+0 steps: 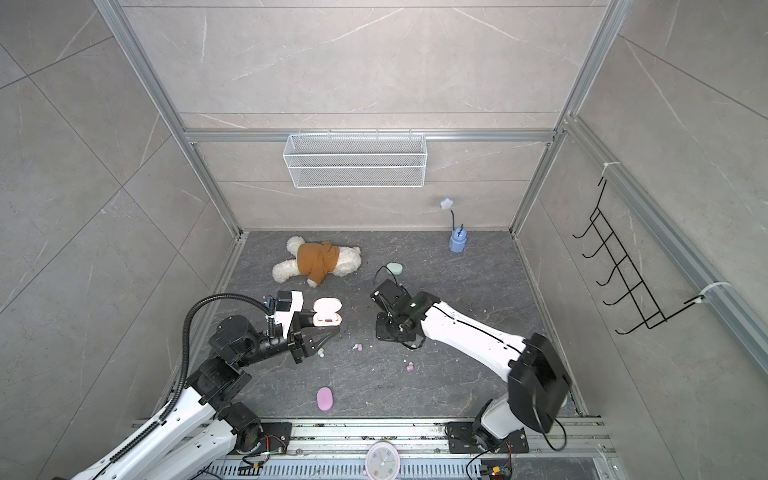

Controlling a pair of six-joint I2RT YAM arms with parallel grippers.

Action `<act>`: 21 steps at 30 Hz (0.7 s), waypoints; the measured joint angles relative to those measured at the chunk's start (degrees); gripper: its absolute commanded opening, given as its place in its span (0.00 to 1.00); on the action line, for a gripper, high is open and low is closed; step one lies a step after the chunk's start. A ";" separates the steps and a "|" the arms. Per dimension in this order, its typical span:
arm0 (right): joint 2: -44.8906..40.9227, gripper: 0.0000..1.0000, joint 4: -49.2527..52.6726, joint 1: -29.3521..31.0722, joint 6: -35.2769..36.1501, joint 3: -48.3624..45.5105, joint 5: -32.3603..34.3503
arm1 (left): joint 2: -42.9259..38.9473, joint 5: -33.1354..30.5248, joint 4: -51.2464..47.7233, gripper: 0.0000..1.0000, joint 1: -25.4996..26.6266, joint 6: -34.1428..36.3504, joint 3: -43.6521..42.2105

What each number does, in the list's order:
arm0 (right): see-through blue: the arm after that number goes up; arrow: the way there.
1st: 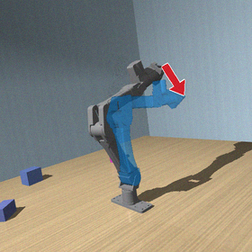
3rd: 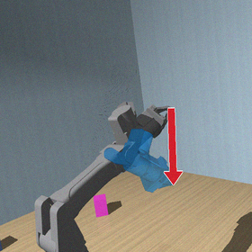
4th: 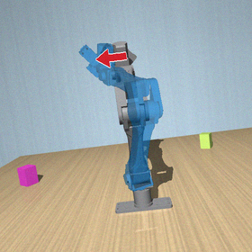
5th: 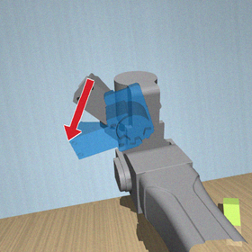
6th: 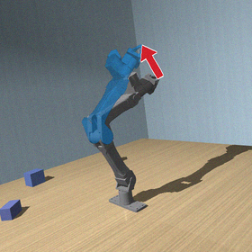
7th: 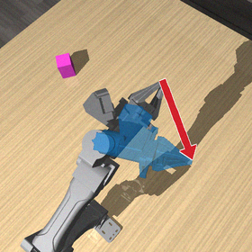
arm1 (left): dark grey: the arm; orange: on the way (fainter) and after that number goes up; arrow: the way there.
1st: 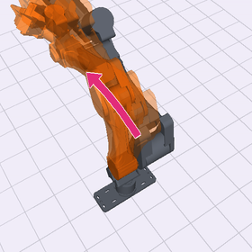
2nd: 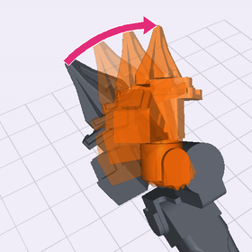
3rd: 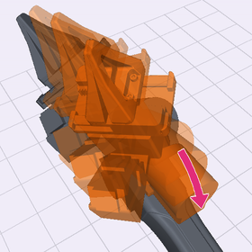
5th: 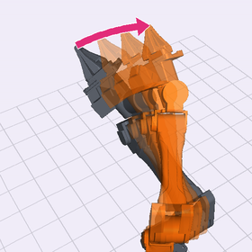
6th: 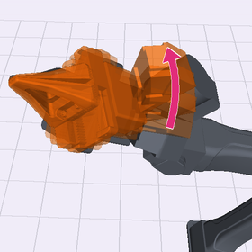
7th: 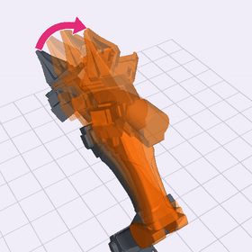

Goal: Insert the wireless bluetooth earbuds into the charging case
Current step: 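Lift the peach earbud and carry it toward the pink case, then press the peach earbud into the empty case slot with the right gripper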

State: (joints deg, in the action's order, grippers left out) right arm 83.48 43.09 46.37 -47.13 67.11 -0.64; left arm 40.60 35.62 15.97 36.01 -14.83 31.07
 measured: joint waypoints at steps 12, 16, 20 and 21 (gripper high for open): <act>-18.71 0.15 0.52 -0.76 -1.33 4.61 -2.82 | 17.20 6.60 17.05 0.22 0.31 -1.46 3.08; -21.97 0.16 -1.05 -0.76 -1.79 6.03 -4.59 | 21.88 8.50 22.49 0.22 1.05 -1.86 6.08; -23.63 0.16 -4.24 -0.76 -2.67 6.40 -6.69 | 27.32 9.70 28.89 0.22 1.68 -3.41 8.15; -23.74 0.16 -5.05 -0.76 -2.86 6.49 -7.08 | 28.50 9.84 30.16 0.22 1.90 -3.74 8.46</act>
State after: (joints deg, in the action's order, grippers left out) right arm 59.75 38.04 45.60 -50.00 73.60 -7.73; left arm 69.10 45.45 46.13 37.91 -18.57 39.53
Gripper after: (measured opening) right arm 0.160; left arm 0.415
